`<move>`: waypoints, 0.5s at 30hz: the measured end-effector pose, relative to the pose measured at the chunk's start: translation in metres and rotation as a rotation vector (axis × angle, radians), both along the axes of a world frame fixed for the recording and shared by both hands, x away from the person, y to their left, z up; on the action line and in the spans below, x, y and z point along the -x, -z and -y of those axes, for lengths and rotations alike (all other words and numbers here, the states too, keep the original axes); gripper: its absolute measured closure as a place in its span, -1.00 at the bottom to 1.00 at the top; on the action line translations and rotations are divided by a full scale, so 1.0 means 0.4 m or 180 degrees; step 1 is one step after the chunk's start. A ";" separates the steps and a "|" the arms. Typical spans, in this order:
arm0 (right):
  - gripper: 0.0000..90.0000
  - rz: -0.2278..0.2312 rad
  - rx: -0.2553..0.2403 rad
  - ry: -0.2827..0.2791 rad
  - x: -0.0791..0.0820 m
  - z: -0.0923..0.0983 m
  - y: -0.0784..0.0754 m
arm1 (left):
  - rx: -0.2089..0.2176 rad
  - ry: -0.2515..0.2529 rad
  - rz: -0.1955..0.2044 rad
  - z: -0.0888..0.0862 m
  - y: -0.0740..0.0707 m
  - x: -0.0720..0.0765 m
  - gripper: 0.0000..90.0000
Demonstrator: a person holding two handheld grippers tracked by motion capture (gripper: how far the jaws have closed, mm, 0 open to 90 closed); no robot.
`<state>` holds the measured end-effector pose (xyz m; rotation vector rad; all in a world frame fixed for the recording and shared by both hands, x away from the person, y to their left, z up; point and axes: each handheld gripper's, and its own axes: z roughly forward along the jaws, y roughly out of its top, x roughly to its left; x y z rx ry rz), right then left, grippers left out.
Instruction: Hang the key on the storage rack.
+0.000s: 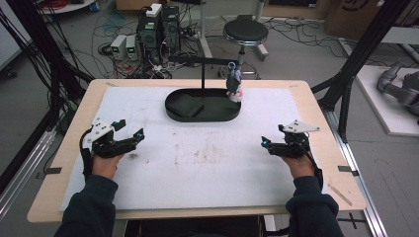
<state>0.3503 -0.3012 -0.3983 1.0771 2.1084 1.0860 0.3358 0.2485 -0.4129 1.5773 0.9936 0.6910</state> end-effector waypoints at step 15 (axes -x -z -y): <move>-0.54 0.0010 0.0082 -0.0021 0.004 -0.004 0.004 | -0.0003 0.0000 -0.0024 -0.003 0.005 -0.003 -0.56</move>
